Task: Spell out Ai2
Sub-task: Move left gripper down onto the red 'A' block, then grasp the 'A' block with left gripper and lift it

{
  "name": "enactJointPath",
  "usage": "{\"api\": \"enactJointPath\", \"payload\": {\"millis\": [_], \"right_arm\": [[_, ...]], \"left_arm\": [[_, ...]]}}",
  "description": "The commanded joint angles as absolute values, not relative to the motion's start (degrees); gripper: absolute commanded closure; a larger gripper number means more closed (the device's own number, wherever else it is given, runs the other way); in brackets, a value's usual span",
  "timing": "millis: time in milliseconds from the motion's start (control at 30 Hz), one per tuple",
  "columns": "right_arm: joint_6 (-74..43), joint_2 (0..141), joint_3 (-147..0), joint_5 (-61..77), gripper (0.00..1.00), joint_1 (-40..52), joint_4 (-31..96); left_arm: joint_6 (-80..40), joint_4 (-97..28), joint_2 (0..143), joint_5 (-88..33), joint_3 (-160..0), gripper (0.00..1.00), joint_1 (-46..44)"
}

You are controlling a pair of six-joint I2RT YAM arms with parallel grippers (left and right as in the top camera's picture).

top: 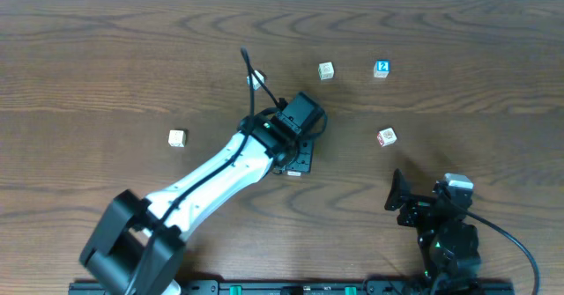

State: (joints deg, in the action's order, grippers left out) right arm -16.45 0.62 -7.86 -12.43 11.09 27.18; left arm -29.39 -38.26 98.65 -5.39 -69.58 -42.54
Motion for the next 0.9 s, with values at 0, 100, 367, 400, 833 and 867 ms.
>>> {"api": "enactJointPath", "payload": {"millis": [0,100,367,400,833,867], "right_arm": [[-16.01,0.32,-7.68,-12.62,0.01,10.79,27.18],[-16.01,0.32,-7.68,-12.62,0.01,10.79,27.16],[-16.01,0.32,-7.68,-12.62,0.01,10.79,27.16],[-16.01,0.32,-7.68,-12.62,0.01,10.79,27.18],[-16.01,0.32,-7.68,-12.62,0.01,10.79,27.16],[-16.01,0.32,-7.68,-12.62,0.01,10.79,27.16]], "left_arm": [[-30.00,-37.43,102.24,-4.45,-69.43,0.45,-42.85],[-30.02,-36.75,104.44,-4.12,-69.43,0.46,-42.83],[-30.04,-35.68,106.85,-5.69,-69.43,0.46,-42.94],[-30.04,-35.68,106.91,-5.67,-69.43,0.46,-43.09],[-30.06,-35.94,107.53,-5.34,-69.41,0.47,-45.80],[-30.06,-35.94,107.53,-5.34,-69.41,0.47,-45.80]]}}
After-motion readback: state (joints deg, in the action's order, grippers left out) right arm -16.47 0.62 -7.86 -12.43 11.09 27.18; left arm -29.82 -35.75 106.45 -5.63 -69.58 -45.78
